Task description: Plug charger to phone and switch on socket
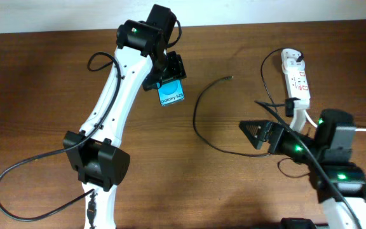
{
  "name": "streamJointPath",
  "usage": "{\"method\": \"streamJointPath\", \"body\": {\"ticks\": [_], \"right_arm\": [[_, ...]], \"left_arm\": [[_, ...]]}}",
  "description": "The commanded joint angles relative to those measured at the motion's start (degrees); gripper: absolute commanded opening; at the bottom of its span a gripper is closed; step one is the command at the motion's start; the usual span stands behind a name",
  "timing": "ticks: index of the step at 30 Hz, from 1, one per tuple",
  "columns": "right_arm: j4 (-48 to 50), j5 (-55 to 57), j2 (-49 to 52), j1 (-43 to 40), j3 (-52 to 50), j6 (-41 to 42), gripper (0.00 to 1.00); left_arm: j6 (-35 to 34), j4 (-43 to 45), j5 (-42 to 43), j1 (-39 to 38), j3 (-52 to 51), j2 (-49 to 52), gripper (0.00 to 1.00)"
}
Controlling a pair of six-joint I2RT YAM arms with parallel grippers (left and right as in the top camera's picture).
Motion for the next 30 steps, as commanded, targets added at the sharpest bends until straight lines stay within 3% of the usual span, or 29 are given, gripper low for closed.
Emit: {"method": "streamJointPath", "body": {"ticks": [1, 4, 6, 9, 12, 15, 19, 20, 22, 30], "right_arm": [[16.2, -6.3, -0.2, 0.0, -11.7, 12.2, 0.98], [30.4, -5.5, -0.2, 1.0, -17.8, 18.5, 0.96], [32.7, 0.4, -0.2, 5.4, -18.4, 19.8, 0.96], [36.2, 14.4, -0.2, 15.9, -18.4, 24.1, 0.97], [39.8, 35.0, 0.1, 28.1, -18.4, 33.5, 0.99], [42.7, 47.2, 4.2, 35.2, -18.4, 37.3, 0.98], [52.5, 43.1, 12.9, 36.7, -18.4, 40.5, 0.99], [63.6, 43.1, 17.8, 37.1, -18.4, 40.4, 0.99], [72.2, 43.4, 21.3, 38.6, -18.4, 38.7, 0.99], [96.3, 52.2, 39.1, 45.6, -18.4, 37.9, 0.99]], "left_arm": [[-0.6, 0.2, 0.7, 0.2, 1.3, -0.2, 0.51], [-0.6, 0.2, 0.7, 0.2, 1.3, -0.2, 0.51], [-0.6, 0.2, 0.7, 0.2, 1.3, -0.2, 0.52], [-0.6, 0.2, 0.7, 0.2, 1.3, -0.2, 0.52], [-0.6, 0.2, 1.2, 0.2, 1.3, -0.2, 0.52], [-0.6, 0.2, 1.2, 0.2, 1.3, -0.2, 0.52], [-0.6, 0.2, 1.1, 0.2, 1.3, -0.2, 0.52], [-0.6, 0.3, 1.1, 0.2, 1.3, -0.2, 0.52], [-0.6, 0.3, 1.1, 0.2, 1.3, -0.2, 0.52], [-0.6, 0.4, 2.2, 0.2, 1.3, -0.2, 0.52]]}}
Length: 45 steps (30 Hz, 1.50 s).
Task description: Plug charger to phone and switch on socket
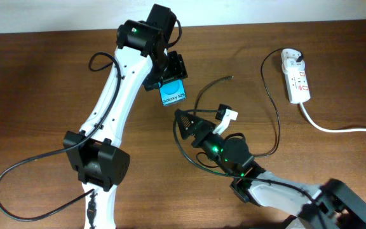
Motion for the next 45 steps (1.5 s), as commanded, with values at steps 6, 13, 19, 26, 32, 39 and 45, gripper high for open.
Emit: {"method": "streamJointPath", "body": {"ticks": [6, 13, 19, 26, 32, 39, 45], "right_arm": [[5.0, 9.2, 3.6, 0.4, 1.8, -0.5, 0.96], [4.7, 10.3, 5.5, 0.4, 5.0, -0.5, 0.91], [3.3, 10.3, 6.4, 0.4, 6.7, -0.5, 0.90], [3.3, 10.4, 11.1, 0.4, 11.5, -0.5, 0.89], [3.3, 11.4, 11.6, 0.4, 12.1, -0.5, 0.80], [3.2, 11.5, 11.6, 0.4, 12.3, -0.5, 0.79], [1.7, 10.3, 11.6, 0.5, 12.8, -0.5, 0.74]], "left_arm": [[-0.6, 0.1, 0.7, 0.2, 1.3, -0.2, 0.53], [-0.6, 0.1, 0.7, 0.2, 1.3, -0.2, 0.53], [-0.6, 0.1, 0.6, 0.2, 1.3, -0.2, 0.53], [-0.6, 0.1, 0.6, 0.2, 1.3, -0.2, 0.53], [-0.6, 0.1, 0.6, 0.2, 1.3, -0.2, 0.53], [-0.6, 0.1, 0.6, 0.2, 1.3, -0.2, 0.53], [-0.6, 0.1, 0.6, 0.2, 1.3, -0.2, 0.53]]}}
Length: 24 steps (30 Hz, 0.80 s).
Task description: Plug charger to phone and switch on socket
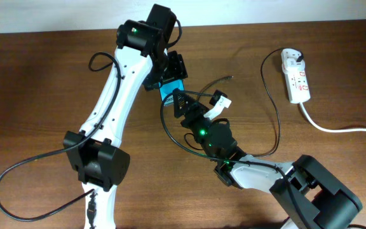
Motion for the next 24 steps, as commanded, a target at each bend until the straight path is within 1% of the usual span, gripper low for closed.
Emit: {"method": "streamJointPath", "body": {"ticks": [1, 3, 6, 9, 11, 14, 24], "right_arm": [[0.0, -0.3, 0.7, 0.4, 1.9, -0.6, 0.74], [-1.9, -0.3, 0.7, 0.4, 3.0, -0.6, 0.74], [-4.7, -0.7, 0.7, 0.5, 4.1, -0.6, 0.69], [-4.8, -0.3, 1.1, 1.0, 4.1, -0.6, 0.69], [-4.7, -0.1, 2.0, 1.1, 4.2, -0.6, 0.65], [-4.7, -0.8, 2.6, 1.1, 5.2, -0.6, 0.62], [-4.7, -3.4, 2.6, 1.2, 5.7, -0.6, 0.41]], "left_arm": [[-0.6, 0.1, 0.4, 0.2, 1.3, -0.2, 0.53], [-0.6, 0.1, 0.4, 0.2, 1.3, -0.2, 0.53], [-0.6, 0.1, 0.4, 0.2, 1.3, -0.2, 0.53], [-0.6, 0.1, 0.4, 0.2, 1.3, -0.2, 0.53], [-0.6, 0.1, 0.4, 0.2, 1.3, -0.2, 0.53], [-0.6, 0.1, 0.4, 0.2, 1.3, -0.2, 0.53], [-0.6, 0.2, 0.4, 0.2, 1.3, -0.2, 0.54]]}}
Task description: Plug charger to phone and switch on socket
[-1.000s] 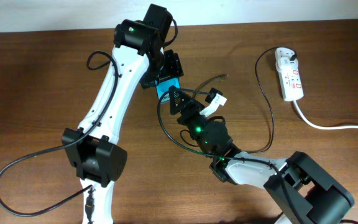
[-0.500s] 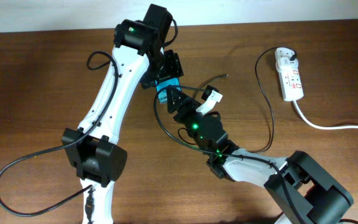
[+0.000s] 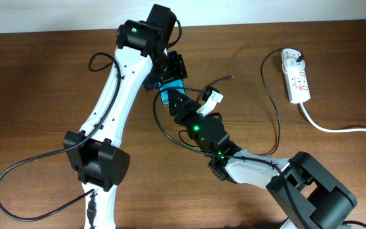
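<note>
My left gripper (image 3: 170, 75) holds a phone (image 3: 169, 89) with a blue screen at the back middle of the table; only a sliver of it shows. My right gripper (image 3: 178, 102) reaches in from the lower right and lies over the phone's lower end, hiding it. The black charger cable (image 3: 159, 124) loops out to the left from under that gripper, which looks shut on it. The cable's free tip (image 3: 231, 78) lies on the wood to the right, apart from the phone. The white power strip (image 3: 297, 76) lies at the far right with the cable's plug in it.
A white lead (image 3: 335, 129) runs from the power strip off the right edge. The charger cable sweeps round the right arm (image 3: 259, 172) towards the strip. The left arm's base (image 3: 97, 165) and its black lead (image 3: 18, 184) take up the lower left.
My right gripper has moved a little further up and left, and now covers more of the phone. The cable loop has shifted left with it. The left arm and phone have not moved.
At first my right gripper was by the cable near the power strip, with the left holding the phone up. Then it was at mid-table with the cable loop drawn left, then just below the phone, and now against the phone's lower end. The tip has stayed put.
</note>
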{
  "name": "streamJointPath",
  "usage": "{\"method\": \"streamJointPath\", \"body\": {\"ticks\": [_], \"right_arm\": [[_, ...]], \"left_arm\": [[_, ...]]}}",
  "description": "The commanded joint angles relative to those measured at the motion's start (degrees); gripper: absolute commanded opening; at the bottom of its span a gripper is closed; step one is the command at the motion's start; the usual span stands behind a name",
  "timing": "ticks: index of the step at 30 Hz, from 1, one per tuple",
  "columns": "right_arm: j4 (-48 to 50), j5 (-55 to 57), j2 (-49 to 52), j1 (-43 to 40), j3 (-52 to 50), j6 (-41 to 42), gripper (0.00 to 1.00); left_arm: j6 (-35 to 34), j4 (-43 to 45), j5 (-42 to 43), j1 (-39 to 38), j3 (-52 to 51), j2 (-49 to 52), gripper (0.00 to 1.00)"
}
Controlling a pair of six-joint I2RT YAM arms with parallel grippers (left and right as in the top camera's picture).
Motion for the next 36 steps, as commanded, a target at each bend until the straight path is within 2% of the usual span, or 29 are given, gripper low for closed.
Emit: {"method": "streamJointPath", "body": {"ticks": [1, 5, 15, 29, 31, 36], "right_arm": [[0.2, -1.2, 0.7, 0.7, 1.0, -0.6, 0.38], [1.0, -1.2, 0.7, 0.8, 1.0, -0.6, 0.25], [2.2, -2.2, 0.7, 0.8, 1.0, -0.6, 0.05], [3.3, -5.3, 0.7, 0.7, 1.0, -0.9, 0.04], [3.8, -5.3, 0.7, 0.7, 1.0, -0.9, 0.04], [3.9, -5.4, 0.6, 0.7, 1.0, -2.4, 0.04]], "left_arm": [[-0.6, 0.1, 0.4, 0.2, 1.3, -0.2, 0.54], [-0.6, 0.1, 0.4, 0.2, 1.3, -0.2, 0.54], [-0.6, 0.1, 0.4, 0.2, 1.3, -0.2, 0.56], [-0.3, -1.7, 0.3, 0.2, 1.3, -0.2, 0.66], [-0.3, -1.9, 0.3, 0.2, 1.3, -0.2, 0.76], [-0.3, -2.3, 0.3, 0.2, 1.3, -0.2, 0.81]]}}
